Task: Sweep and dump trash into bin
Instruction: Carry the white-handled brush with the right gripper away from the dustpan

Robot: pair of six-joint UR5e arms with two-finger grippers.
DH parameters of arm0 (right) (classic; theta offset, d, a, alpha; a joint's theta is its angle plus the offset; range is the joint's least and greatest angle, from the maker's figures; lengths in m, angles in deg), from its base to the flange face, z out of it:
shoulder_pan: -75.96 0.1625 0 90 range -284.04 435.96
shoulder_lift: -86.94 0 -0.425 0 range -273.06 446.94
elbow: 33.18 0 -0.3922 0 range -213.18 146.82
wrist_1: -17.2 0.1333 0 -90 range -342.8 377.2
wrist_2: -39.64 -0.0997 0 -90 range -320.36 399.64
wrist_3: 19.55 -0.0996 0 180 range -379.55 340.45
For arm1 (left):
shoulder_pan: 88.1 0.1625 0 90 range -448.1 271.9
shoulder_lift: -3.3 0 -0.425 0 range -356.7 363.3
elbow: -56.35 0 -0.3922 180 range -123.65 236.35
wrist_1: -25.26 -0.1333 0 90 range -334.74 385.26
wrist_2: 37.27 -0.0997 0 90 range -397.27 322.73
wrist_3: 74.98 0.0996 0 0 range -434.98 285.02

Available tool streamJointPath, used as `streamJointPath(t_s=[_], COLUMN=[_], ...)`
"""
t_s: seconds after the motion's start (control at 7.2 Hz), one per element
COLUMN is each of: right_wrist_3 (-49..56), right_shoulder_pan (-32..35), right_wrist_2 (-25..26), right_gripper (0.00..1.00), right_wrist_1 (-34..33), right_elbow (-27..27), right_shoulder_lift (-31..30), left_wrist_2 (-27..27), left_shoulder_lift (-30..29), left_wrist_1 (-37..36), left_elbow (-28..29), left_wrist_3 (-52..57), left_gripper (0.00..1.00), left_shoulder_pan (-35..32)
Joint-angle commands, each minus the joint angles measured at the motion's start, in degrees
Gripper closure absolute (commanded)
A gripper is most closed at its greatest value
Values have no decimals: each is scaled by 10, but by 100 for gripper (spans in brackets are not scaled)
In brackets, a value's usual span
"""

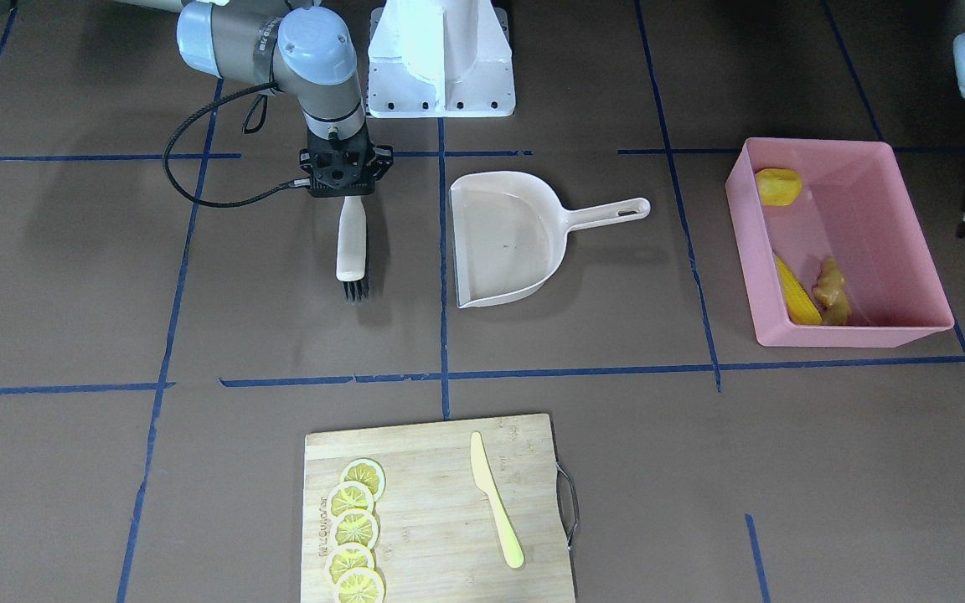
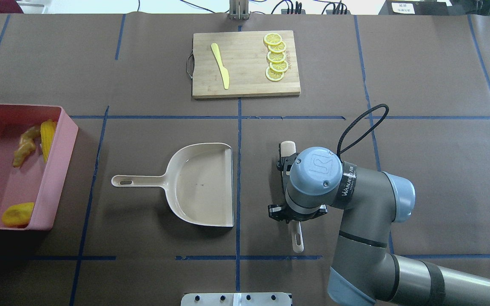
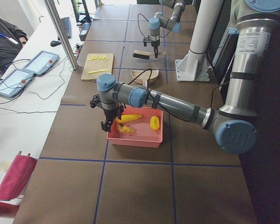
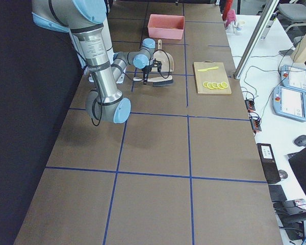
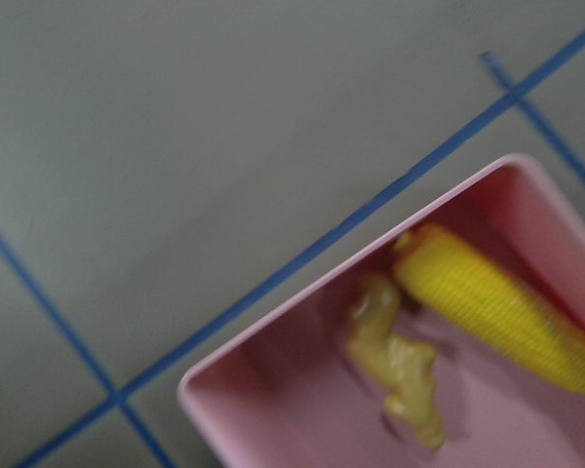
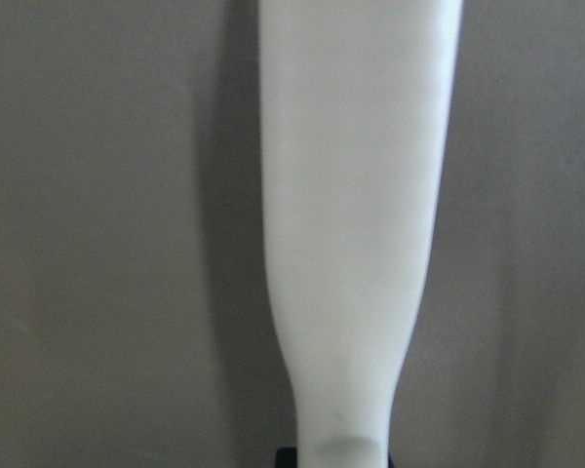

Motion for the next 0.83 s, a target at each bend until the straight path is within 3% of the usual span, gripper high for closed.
streamJointPath(t_s=[0.0, 0.42, 0.69], right_wrist_3=[46, 153, 227], right_shoulder_pan=[45, 156, 214], right_wrist_2=[-13, -73, -82], right_gripper=[100, 100, 99], right_wrist_1=[-3, -1, 2], right_elbow=[1, 7, 20], right_shoulder_lift=[-1, -49, -109], left_wrist_2=[54, 45, 45], left_shoulder_lift=[45, 51, 59], left_wrist_1=[10, 15, 18], left_elbow=[88, 82, 77], left_wrist_3=[3, 5, 6], left_gripper=[0, 0, 0], left_shoulder_pan=[-88, -94, -93])
